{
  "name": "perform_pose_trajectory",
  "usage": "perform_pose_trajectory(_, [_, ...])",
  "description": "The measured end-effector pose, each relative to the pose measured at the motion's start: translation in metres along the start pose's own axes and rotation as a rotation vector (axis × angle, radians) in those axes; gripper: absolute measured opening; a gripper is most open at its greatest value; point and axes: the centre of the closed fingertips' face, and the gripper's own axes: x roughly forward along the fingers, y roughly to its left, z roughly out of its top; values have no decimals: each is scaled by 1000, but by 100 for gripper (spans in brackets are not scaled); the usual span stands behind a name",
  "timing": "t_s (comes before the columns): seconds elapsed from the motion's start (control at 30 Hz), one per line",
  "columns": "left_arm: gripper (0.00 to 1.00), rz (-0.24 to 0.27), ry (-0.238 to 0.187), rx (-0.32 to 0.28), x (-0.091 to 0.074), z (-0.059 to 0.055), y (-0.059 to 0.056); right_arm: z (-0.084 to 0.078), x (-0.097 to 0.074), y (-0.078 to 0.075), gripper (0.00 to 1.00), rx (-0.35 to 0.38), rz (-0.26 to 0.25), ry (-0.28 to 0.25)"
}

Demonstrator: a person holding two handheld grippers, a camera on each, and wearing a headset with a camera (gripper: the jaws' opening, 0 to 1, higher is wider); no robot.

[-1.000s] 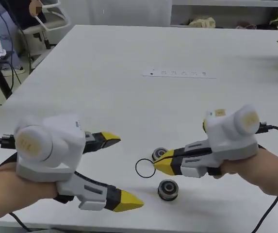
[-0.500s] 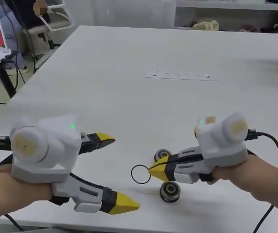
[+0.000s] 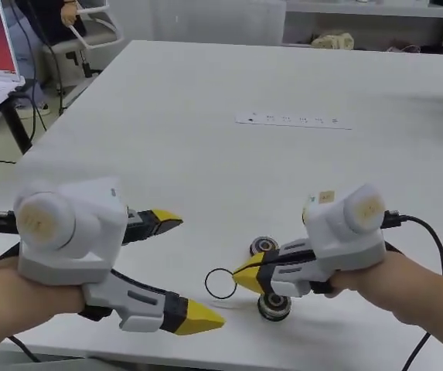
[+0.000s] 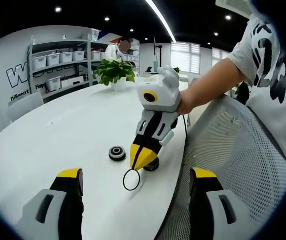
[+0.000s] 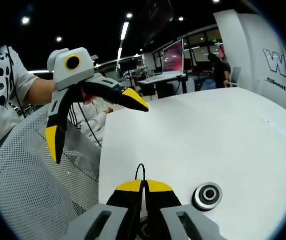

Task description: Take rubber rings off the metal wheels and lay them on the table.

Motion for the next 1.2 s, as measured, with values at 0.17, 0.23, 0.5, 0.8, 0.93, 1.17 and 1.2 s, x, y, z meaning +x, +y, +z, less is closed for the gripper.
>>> perform_pose_trajectory(0.17, [86, 0, 7, 5, 0, -1, -1, 1, -2, -3, 6, -2, -14, -6])
perform_pose_trajectory(0.23, [86, 0, 8, 5, 0, -1, -1, 2, -3, -3, 7, -3, -16, -7])
perform_pose_trajectory(0.5, [85, -3, 12, 10, 1, -1, 0, 6, -9, -5, 14, 4, -22, -23])
perform_pose_trajectory(0.8, [85, -7, 22, 14, 2, -2, 2, 16, -23, -11, 16, 11, -42, -59])
perform_pose_trajectory(0.93, [84, -13, 29, 16, 5, -2, 3, 15, -30, -16, 17, 21, -56, -66])
perform_pose_trajectory(1.17, [83, -26, 37, 22, 11, 0, 2, 13, -41, -17, 18, 26, -67, -73])
perform_pose_trajectory(1.2, [83, -27, 37, 23, 11, 0, 2, 12, -42, -18, 18, 27, -69, -74])
